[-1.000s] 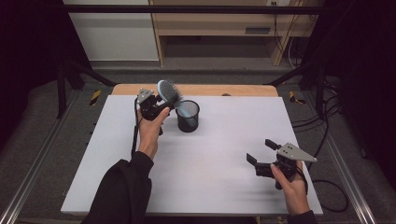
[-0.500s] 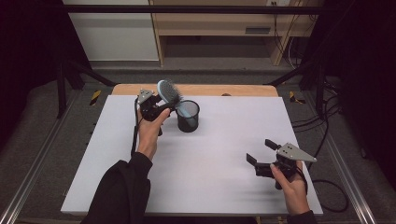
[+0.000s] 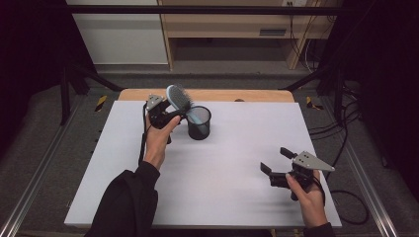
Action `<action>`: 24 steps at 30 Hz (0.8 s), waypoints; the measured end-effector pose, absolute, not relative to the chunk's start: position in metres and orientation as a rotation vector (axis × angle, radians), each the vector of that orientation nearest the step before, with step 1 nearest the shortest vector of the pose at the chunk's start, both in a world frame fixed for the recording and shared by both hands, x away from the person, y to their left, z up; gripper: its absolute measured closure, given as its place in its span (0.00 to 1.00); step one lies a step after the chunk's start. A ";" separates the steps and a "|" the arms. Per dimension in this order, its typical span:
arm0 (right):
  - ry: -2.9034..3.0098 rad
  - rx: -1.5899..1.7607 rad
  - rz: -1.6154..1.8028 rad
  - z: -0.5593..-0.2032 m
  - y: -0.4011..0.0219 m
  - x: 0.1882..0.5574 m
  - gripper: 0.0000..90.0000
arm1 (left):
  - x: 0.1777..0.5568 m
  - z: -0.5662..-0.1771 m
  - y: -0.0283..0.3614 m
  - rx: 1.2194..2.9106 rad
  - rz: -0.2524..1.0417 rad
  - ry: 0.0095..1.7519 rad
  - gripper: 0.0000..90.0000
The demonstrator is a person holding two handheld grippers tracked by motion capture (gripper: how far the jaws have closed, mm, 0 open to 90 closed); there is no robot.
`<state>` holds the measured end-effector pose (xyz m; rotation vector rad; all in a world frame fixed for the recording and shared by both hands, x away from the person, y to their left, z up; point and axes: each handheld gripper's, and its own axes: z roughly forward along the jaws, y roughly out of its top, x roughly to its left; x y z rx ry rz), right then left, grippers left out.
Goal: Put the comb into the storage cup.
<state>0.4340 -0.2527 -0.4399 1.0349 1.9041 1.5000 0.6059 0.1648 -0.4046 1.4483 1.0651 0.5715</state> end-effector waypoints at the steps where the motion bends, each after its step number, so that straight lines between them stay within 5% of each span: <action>1: 1.904 1.035 1.500 -0.440 -0.253 0.434 0.06 | 0.606 -0.405 0.165 1.449 0.572 1.065 0.15; 24: 1.910 1.031 1.498 -0.440 -0.252 0.434 0.06 | 0.603 -0.405 0.161 1.480 0.608 1.064 0.03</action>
